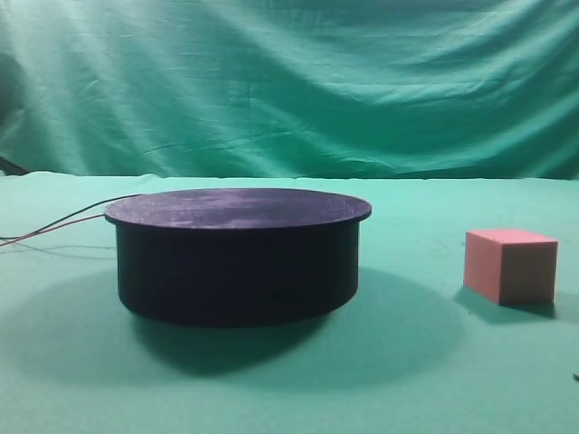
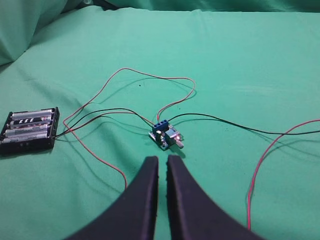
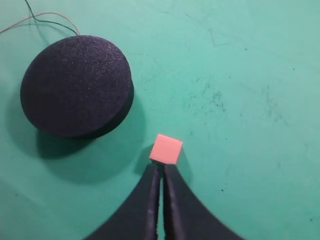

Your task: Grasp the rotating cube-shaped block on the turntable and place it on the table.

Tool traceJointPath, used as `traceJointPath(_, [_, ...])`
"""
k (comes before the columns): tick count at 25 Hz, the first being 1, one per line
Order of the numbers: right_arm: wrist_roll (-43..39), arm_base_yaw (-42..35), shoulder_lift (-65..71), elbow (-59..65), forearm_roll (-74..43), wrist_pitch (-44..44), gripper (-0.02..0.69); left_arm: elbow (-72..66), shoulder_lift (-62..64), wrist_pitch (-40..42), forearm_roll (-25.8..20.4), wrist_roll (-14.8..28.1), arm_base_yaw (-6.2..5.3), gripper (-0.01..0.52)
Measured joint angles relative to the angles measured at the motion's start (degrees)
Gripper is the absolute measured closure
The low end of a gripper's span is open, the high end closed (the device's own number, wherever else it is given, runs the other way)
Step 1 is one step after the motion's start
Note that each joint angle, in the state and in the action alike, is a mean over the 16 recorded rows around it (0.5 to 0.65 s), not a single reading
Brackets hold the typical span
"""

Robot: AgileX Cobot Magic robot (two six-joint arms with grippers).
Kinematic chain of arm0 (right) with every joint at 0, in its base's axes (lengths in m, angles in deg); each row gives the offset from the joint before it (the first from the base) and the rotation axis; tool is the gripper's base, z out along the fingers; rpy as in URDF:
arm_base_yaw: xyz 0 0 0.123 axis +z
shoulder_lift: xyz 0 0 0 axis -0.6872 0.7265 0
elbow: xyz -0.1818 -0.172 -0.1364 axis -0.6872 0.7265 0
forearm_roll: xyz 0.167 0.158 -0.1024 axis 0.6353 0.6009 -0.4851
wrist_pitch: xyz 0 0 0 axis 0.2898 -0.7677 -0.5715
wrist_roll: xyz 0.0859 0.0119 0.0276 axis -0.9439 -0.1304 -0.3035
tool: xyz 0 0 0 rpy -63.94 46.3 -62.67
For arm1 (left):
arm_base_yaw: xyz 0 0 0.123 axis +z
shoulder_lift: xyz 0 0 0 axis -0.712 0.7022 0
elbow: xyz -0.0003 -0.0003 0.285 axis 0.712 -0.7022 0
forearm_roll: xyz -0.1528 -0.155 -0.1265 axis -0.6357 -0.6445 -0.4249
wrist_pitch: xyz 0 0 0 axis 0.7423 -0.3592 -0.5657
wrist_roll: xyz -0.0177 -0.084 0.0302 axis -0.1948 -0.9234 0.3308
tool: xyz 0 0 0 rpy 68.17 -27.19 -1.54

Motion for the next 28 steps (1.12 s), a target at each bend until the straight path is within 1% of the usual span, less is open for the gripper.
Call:
traceJointPath(6, [3.01,-8.32,-9.09,8.88,0.00,8.82,0.665,0.00,0.00,0.00,0.00,0.00,0.00,0.514])
traceJointPath(12, [2.91,-18.03,-23.76,21.79,0.77,19.21,0.665,0.00,0.00,0.00,0.00,0.00,0.00,0.514])
traceJointPath(16, [2.64,-21.98,-33.73,29.54,1.34,23.91,0.665,0.00,0.00,0.00,0.00,0.00,0.00,0.514])
traceJointPath(22, [2.39,-24.37,-43.86,36.23,2.20,24.82,0.665,0.00,0.00,0.00,0.00,0.00,0.00,0.514])
traceJointPath(28, [2.37,-24.59,-47.78,38.38,2.56,23.04,0.665,0.00,0.00,0.00,0.00,0.00,0.00,0.514])
